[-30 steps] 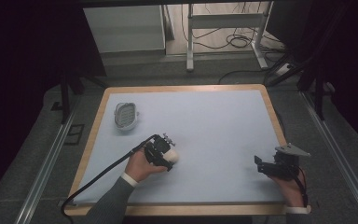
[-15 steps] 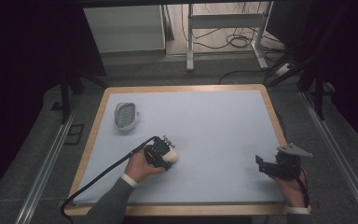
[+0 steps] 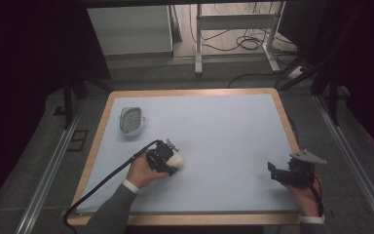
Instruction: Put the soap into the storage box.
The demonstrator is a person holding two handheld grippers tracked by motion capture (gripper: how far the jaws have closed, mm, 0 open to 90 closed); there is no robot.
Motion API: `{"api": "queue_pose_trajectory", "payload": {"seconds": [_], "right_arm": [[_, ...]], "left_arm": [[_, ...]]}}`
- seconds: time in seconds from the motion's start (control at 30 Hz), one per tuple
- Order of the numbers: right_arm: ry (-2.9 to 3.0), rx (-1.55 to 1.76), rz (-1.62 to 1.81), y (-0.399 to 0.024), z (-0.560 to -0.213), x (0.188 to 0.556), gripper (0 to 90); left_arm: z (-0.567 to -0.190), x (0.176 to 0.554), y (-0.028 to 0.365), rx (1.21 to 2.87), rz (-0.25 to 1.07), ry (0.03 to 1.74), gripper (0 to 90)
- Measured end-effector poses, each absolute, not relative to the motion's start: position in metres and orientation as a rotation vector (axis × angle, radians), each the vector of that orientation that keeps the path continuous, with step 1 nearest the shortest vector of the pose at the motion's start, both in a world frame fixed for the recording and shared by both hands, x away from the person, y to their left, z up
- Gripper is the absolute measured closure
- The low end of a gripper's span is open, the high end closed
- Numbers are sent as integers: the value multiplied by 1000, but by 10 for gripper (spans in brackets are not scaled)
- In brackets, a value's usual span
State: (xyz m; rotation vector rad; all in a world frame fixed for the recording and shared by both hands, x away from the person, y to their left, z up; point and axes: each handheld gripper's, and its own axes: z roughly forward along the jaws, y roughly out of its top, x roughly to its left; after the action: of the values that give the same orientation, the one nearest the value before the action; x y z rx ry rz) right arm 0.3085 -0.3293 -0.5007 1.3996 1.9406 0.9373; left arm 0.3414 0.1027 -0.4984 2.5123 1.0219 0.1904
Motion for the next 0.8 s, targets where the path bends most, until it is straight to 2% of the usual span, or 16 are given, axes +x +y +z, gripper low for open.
{"api": "queue_pose_trajectory", "payload": {"seconds": [0.8], "right_arm": [[1941,1405,933,-330,-501,309,67]], "left_arm": [[-474,347,125,2437,226,1036,495]]}}
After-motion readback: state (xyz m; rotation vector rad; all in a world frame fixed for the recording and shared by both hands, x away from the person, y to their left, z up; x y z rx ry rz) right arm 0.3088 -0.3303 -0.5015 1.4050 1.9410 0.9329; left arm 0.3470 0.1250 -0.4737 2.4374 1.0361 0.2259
